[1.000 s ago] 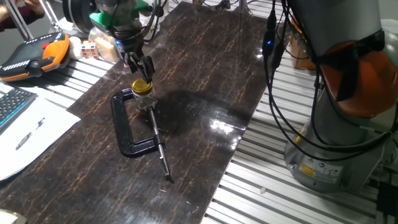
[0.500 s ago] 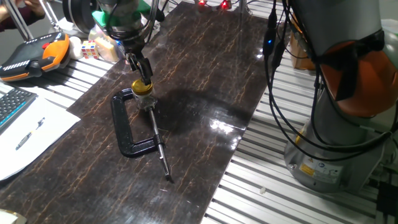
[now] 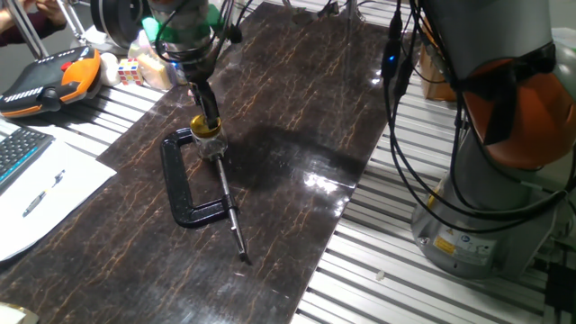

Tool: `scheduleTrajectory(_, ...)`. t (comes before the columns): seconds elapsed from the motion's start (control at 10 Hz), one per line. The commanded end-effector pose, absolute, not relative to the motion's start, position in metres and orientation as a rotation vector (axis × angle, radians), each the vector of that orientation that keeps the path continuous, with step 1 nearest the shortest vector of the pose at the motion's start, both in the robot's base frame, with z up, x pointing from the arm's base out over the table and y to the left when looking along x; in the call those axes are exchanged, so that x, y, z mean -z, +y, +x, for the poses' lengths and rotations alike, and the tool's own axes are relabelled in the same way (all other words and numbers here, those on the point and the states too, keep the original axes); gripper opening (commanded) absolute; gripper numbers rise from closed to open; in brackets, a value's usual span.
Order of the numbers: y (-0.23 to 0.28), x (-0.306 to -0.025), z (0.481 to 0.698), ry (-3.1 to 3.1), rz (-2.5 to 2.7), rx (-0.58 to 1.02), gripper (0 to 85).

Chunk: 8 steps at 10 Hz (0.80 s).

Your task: Unscrew the lid from the jar

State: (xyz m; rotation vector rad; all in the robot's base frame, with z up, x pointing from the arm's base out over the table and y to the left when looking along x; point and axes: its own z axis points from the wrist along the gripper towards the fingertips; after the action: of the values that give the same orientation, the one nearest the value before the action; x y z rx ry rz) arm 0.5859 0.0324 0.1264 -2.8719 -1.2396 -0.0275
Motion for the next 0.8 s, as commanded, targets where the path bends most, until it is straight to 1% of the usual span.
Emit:
scheduleTrajectory(0.0,0.0323,-0.1232,0.5868,-0.797,-3.030,0.036,85.0)
scheduleTrajectory(0.2,0.0325,-0.1173,0.5887,-0.794,-3.038,0.043,85.0)
scheduleTrajectory(0.7,0.0327,-0.1146,0.5906,-0.777,-3.047,0.042,85.0)
